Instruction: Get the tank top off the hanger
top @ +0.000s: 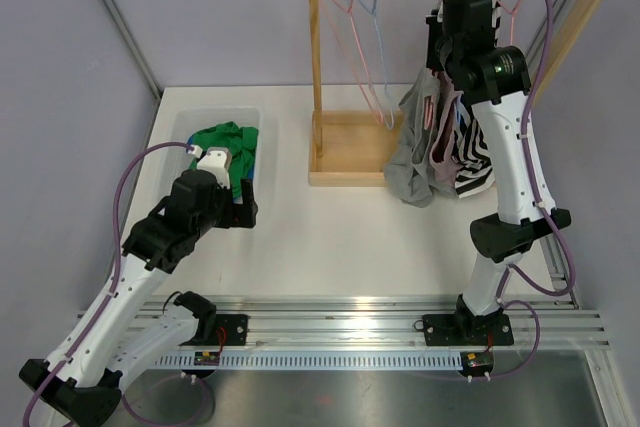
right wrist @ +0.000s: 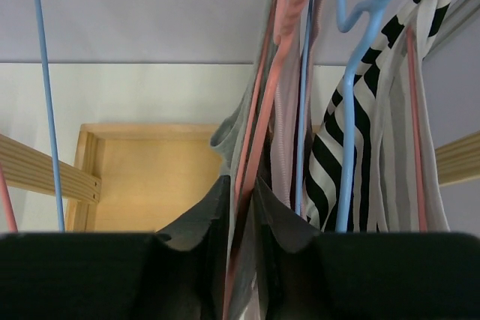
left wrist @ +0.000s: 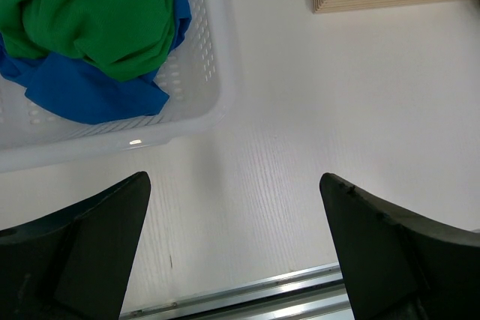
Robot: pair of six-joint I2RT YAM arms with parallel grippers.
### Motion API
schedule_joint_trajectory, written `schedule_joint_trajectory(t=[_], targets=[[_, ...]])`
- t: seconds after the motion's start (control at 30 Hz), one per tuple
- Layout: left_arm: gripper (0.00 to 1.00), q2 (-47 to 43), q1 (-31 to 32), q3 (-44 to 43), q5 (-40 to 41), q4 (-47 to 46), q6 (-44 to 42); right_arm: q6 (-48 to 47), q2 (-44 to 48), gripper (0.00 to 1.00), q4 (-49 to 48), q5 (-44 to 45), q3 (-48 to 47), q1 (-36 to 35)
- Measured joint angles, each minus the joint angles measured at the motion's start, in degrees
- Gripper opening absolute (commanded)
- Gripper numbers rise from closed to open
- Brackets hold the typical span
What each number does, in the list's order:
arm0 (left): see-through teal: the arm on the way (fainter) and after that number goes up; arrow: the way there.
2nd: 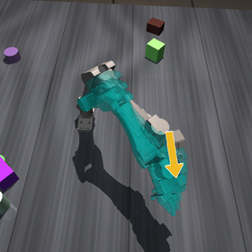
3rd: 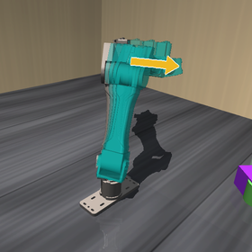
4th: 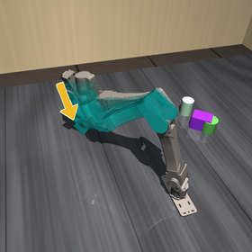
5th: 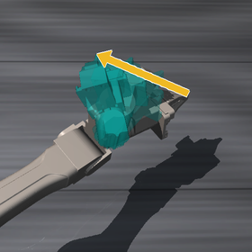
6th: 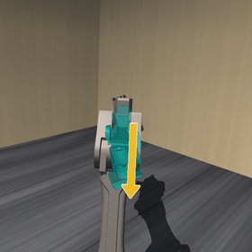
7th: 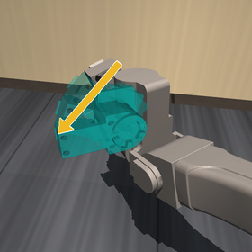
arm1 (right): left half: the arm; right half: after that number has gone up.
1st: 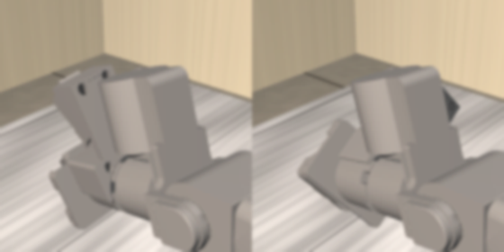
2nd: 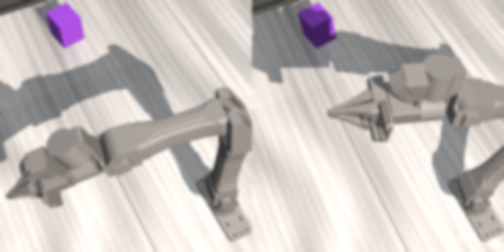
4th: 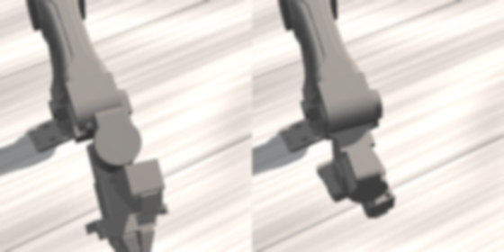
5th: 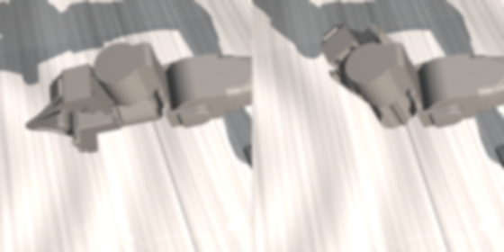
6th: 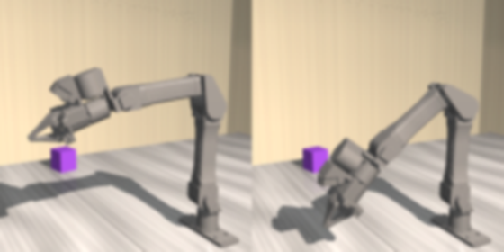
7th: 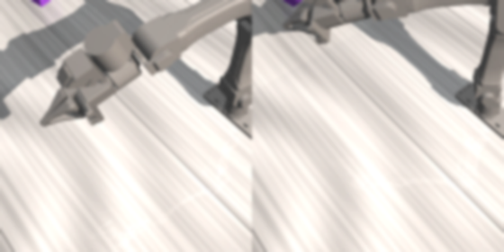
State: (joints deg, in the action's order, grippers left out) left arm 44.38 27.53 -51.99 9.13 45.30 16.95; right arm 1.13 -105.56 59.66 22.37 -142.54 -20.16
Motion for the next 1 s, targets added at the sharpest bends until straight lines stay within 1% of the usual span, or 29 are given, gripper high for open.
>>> schedule_joint_trajectory(t=[0.03, 0.07, 0.1, 0.13, 0.5, 0.67, 0.83, 1.0], targets=[[0.99, 0.0, 0.0, 0.0, -0.02, -0.02, 0.0, 0.0, -0.09, 0.17, 0.0, -0.26, 0.0, 0.02], [0.99, 0.0, 0.0, 0.0, -0.09, -0.02, 0.0, -0.02, -0.11, 0.15, 0.0, -0.68, 0.0, 0.04], [0.99, 0.0, 0.0, 0.0, -0.15, -0.02, 0.0, 0.22, -0.09, 0.12, -0.02, -0.9, 0.0, 0.09], [0.99, 0.0, 0.0, 0.0, -0.2, -0.02, 0.0, 0.26, -0.07, 0.01, -0.04, -1.05, 0.0, 0.11], [0.99, -0.04, 0.0, 0.0, -0.39, -0.02, 0.0, 2.21, 0.09, 0.0, 0.11, -7.52, -2.25, 0.24], [0.99, -0.37, 0.0, 0.0, -0.39, -0.02, 0.0, 3.52, 2.08, 0.0, -0.04, -10.01, -2.27, 0.24], [0.99, -0.94, 0.0, -0.02, -1.16, -0.17, 0.11, 5.16, 5.99, 0.0, 0.09, -12.79, -2.05, 0.26], [0.99, -0.76, 0.2, -1.81, -2.27, -0.28, 0.98, 6.88, 13.99, 0.0, 0.5, -16.63, 4.52, 0.26]])
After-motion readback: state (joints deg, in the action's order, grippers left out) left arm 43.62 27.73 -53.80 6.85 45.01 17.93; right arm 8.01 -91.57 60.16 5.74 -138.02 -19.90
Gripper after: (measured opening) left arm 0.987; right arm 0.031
